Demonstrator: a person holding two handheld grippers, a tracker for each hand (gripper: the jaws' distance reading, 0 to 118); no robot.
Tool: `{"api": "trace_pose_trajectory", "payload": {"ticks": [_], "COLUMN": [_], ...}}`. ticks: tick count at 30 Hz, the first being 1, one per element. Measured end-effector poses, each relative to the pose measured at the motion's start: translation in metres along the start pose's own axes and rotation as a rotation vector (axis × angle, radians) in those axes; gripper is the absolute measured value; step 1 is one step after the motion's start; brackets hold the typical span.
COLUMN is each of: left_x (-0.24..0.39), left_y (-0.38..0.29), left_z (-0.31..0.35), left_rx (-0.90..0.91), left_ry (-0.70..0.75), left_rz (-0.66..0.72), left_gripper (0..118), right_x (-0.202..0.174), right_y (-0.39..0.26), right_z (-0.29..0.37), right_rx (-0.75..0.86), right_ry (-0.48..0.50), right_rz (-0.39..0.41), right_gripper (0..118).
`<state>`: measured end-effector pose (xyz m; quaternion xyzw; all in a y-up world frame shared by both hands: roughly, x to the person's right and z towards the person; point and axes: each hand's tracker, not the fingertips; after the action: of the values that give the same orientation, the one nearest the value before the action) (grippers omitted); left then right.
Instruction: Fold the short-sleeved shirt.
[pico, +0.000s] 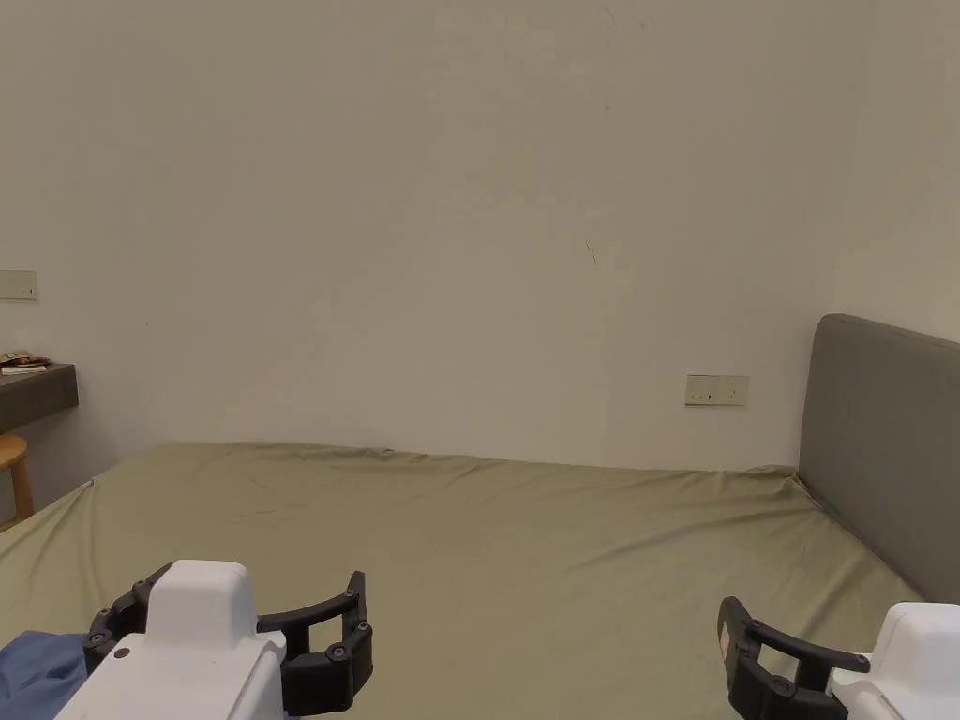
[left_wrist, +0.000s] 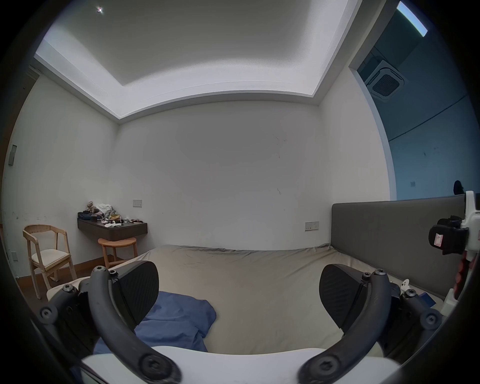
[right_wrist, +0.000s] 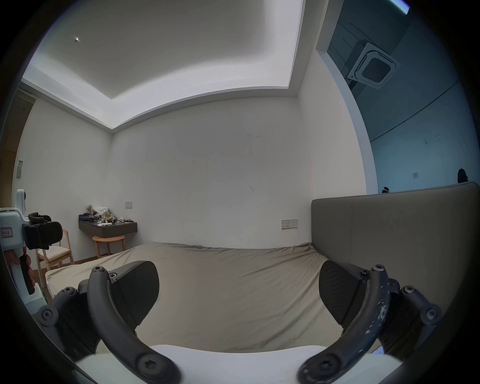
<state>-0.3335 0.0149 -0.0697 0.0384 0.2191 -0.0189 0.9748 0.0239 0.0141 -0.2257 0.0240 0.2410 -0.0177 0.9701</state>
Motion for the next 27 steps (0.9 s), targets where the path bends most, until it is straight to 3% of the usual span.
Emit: {"api": "trace_pose_trajectory", "payload": {"ticks": [8, 11, 12, 13, 14, 15, 17, 18, 21, 27], "left_x": [0.004, 0.003, 0.002, 0.004, 0.005, 0.007, -0.008, -0.004, -0.006, -0.008], "left_y": [0.0, 0.0, 0.0, 0.0, -0.003, -0.005, -0.008, -0.007, -0.012, -0.004], "left_z": [-0.001, 0.001, 0.002, 0.002, 0.001, -0.001, 0.0, 0.0, -0.005, 0.006], "left_rx": [-0.002, -0.013, -0.004, -0.01, -0.032, 0.001, 0.005, -0.013, -0.024, -0.039], "left_ry": [-0.01, -0.058, -0.088, -0.063, 0.069, 0.106, -0.029, -0.034, -0.009, -0.013], "left_rz": [0.0, 0.002, -0.004, -0.012, -0.094, -0.083, -0.008, 0.019, -0.018, -0.009], "left_gripper": [118, 104, 84, 32, 0, 0, 0, 0, 0, 0], "right_x": [0.0, 0.001, 0.001, -0.001, -0.004, -0.005, -0.002, -0.001, -0.007, -0.009], "right_y": [0.001, 0.001, 0.001, 0.0, -0.002, -0.005, -0.008, -0.01, 0.0, -0.002], "right_z": [0.001, 0.002, 0.002, 0.003, 0.003, 0.008, 0.009, 0.01, 0.009, 0.004], "right_rx": [-0.004, -0.023, -0.034, -0.027, -0.002, 0.033, 0.003, -0.004, 0.0, -0.01], "right_ry": [0.009, 0.039, 0.047, 0.041, -0.04, -0.125, 0.02, 0.04, -0.008, 0.021], "right_rz": [0.001, -0.009, -0.002, 0.007, 0.041, 0.065, 0.012, 0.003, 0.047, 0.012], "right_gripper": [118, 109, 94, 58, 6, 1, 1, 1, 1, 1]}}
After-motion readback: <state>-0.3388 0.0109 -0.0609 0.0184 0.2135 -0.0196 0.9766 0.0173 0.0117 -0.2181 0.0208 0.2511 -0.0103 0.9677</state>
